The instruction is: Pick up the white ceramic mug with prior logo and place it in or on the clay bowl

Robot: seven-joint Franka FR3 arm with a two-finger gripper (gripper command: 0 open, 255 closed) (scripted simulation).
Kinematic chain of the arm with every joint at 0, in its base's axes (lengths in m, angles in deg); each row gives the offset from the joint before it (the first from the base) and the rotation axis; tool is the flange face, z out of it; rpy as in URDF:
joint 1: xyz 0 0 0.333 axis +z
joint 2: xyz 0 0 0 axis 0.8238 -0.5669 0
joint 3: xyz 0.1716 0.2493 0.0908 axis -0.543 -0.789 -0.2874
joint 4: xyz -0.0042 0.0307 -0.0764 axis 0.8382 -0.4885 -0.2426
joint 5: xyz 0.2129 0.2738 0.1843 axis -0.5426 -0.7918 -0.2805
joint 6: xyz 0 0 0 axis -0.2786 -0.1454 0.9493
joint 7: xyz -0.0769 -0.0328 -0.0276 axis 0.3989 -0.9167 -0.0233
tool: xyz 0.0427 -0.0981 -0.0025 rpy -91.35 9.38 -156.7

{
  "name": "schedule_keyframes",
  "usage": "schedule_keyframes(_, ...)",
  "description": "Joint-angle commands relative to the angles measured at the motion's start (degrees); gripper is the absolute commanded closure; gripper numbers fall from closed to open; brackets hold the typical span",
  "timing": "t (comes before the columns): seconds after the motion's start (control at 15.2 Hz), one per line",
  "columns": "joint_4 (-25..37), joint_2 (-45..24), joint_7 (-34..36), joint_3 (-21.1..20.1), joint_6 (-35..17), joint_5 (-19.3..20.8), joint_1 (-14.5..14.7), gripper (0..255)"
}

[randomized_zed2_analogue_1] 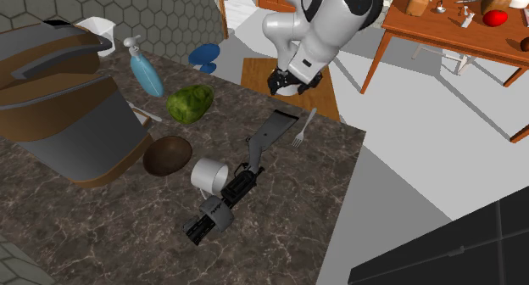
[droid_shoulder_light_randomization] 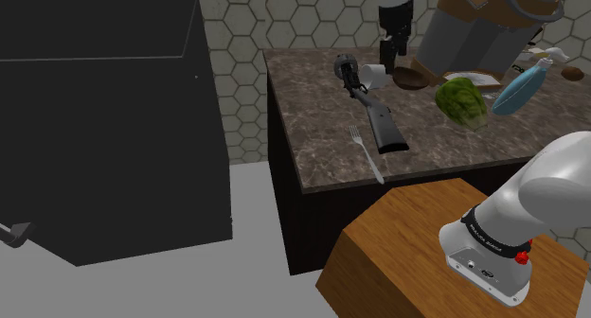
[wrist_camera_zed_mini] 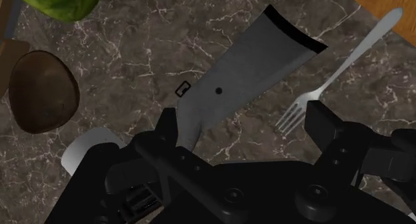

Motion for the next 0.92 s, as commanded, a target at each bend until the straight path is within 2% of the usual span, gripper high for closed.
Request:
schedule_keyframes(0.0, 2.64, -4.81, -0.76, -0.29, -0.17, 3.76, -0.38, 0)
schedule_keyframes(0.4, 11.43, -18.85, -2.53, -0.44, 0.56, 14.87, -0.61, 0)
schedule_keyframes(0.86, 23.80, -35.31, -5.73, 1.25, 2.76, 27.64, 0.63, 0)
